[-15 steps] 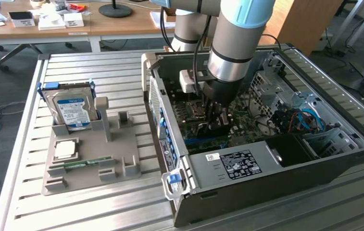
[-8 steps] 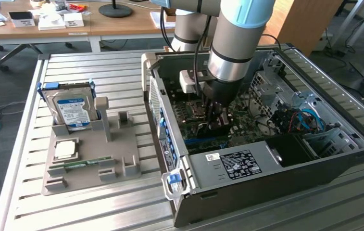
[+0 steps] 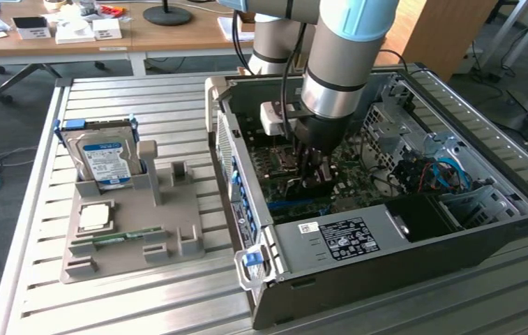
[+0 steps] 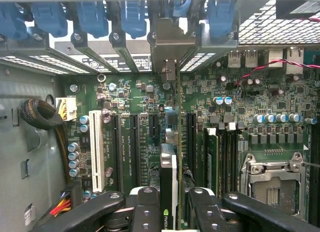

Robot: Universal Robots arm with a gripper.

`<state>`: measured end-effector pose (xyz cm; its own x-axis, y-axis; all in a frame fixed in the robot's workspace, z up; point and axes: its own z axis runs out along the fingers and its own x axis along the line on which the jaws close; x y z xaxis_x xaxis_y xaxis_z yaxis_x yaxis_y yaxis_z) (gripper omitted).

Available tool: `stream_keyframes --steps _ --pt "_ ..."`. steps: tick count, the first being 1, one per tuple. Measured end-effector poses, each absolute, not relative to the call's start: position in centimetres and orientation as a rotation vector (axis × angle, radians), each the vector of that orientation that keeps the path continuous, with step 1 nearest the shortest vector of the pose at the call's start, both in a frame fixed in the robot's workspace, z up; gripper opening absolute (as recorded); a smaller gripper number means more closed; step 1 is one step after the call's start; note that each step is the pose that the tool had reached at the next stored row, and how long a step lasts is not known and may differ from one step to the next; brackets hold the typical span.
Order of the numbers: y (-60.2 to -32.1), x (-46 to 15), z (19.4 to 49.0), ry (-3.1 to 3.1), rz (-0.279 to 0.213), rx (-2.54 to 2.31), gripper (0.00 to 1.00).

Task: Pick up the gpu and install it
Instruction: 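Insert the gpu into the slot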

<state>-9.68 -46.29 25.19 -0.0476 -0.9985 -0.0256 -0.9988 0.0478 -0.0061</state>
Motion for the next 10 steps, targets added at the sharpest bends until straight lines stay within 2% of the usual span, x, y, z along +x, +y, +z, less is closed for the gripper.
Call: stream_keyframes --steps 10 --pt "-46.29 -9.7 24.96 2.257 0.02 -2.152 0.27"
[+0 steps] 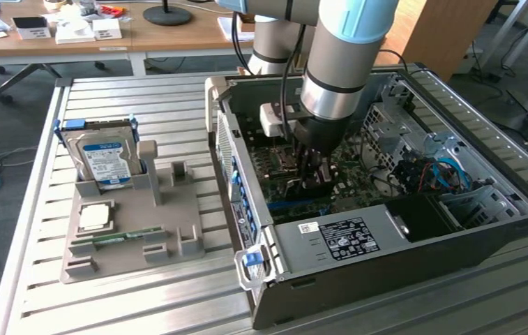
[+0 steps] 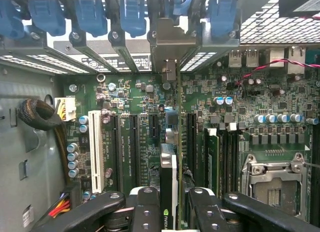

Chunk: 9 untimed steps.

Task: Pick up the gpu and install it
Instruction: 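Insert the gpu into the slot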

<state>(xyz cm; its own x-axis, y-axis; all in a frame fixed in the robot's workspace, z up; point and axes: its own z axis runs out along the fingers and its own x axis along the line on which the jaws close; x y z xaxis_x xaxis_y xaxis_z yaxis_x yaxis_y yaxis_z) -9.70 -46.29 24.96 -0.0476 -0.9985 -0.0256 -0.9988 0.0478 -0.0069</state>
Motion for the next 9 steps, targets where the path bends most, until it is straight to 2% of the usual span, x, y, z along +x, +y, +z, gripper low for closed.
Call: stream_keyframes --steps 9 --pt "-46.29 -9.72 24.83 2.257 0.02 -2.152 0.27"
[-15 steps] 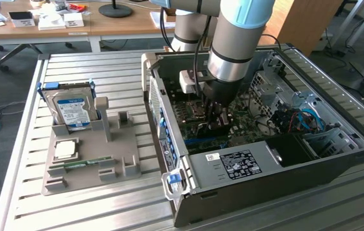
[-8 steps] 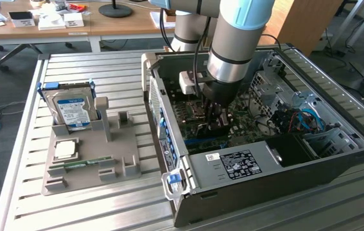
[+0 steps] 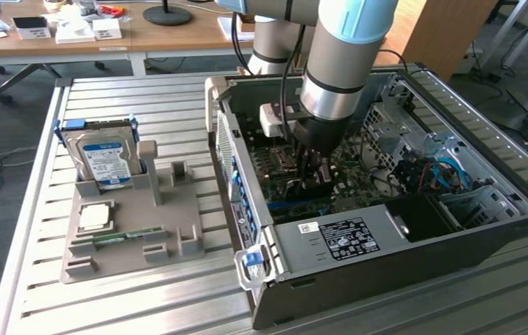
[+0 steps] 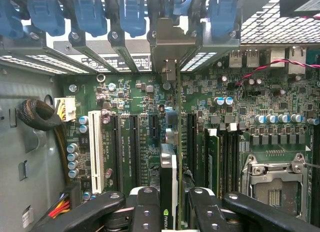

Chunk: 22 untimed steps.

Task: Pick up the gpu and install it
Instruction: 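Insert the gpu into the slot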

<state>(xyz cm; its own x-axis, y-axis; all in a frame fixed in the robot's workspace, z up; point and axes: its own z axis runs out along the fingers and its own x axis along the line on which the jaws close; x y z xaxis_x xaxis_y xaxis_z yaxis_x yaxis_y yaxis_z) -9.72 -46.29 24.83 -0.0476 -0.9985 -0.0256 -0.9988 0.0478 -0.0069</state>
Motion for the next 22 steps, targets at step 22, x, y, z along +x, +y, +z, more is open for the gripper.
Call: stream_keyframes --steps 22 --pt "-46.29 -9.81 25.08 2.253 0.028 -2.147 0.27"
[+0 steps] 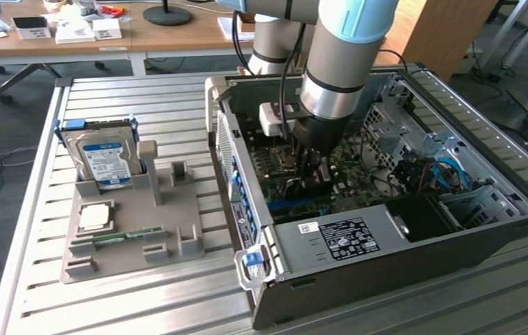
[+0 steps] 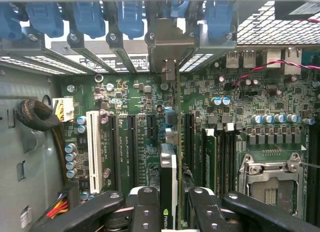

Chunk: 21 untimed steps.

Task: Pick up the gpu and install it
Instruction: 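Insert the gpu into the slot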

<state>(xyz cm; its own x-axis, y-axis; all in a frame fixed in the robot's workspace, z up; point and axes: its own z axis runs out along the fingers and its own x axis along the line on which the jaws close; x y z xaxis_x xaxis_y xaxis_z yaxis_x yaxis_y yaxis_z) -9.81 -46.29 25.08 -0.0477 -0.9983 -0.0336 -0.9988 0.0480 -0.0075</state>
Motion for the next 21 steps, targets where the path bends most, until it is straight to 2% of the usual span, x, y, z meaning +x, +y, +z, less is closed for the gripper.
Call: stream_keyframes --steps 21 --pt "-46.29 -9.87 24.61 2.252 0.022 -2.147 0.27"
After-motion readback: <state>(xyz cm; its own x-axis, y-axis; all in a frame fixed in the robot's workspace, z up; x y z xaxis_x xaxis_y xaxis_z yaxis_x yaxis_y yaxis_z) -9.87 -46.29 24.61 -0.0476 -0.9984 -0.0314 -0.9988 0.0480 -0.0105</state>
